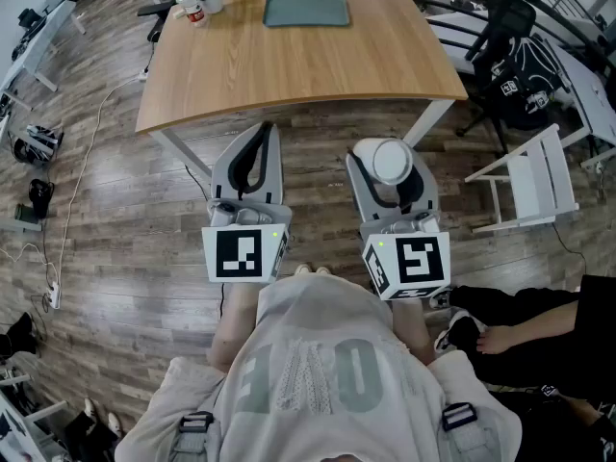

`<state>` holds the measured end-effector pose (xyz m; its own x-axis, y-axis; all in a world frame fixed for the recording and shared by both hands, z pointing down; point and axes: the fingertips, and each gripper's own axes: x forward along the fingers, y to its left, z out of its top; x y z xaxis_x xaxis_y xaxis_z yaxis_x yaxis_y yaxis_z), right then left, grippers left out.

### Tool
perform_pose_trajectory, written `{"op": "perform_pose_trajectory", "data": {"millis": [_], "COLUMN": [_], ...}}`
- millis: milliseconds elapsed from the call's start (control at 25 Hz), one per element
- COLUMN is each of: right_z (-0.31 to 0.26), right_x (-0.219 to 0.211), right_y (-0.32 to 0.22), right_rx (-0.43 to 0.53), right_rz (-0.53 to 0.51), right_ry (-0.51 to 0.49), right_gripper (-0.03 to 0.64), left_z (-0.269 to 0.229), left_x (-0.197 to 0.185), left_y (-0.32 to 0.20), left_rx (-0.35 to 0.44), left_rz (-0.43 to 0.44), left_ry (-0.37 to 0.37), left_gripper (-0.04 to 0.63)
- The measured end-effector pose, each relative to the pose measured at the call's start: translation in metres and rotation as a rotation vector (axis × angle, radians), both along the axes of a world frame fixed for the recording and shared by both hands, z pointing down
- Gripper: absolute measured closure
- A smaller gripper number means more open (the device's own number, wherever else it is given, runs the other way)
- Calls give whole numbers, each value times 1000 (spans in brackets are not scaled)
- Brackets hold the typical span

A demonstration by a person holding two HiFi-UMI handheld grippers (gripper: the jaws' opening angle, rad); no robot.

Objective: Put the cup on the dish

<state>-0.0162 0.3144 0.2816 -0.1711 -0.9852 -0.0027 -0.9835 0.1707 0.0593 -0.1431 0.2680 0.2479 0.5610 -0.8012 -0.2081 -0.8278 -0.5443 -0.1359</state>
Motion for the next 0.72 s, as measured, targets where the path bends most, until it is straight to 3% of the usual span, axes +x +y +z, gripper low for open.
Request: {"op": "perform_pose_trajectory", "data": {"millis": [240, 440, 720], "right_z": [0, 0, 6], "right_x": [-1, 5, 9], "right_y": [0, -2, -9], "right_rx": [-3, -11, -14], "right_rz": [10, 24, 38], "right_ry": [12, -80, -87], "right_gripper": [356, 356, 356], "left_z": [-5, -6, -1], "left_x": [-5, -18, -45], "left_y": [-3, -14, -27], "left_rx": [24, 23, 11], "left_rz": [9, -12, -56], "left_ry": [1, 4, 26], "left_gripper": [586, 586, 586]}}
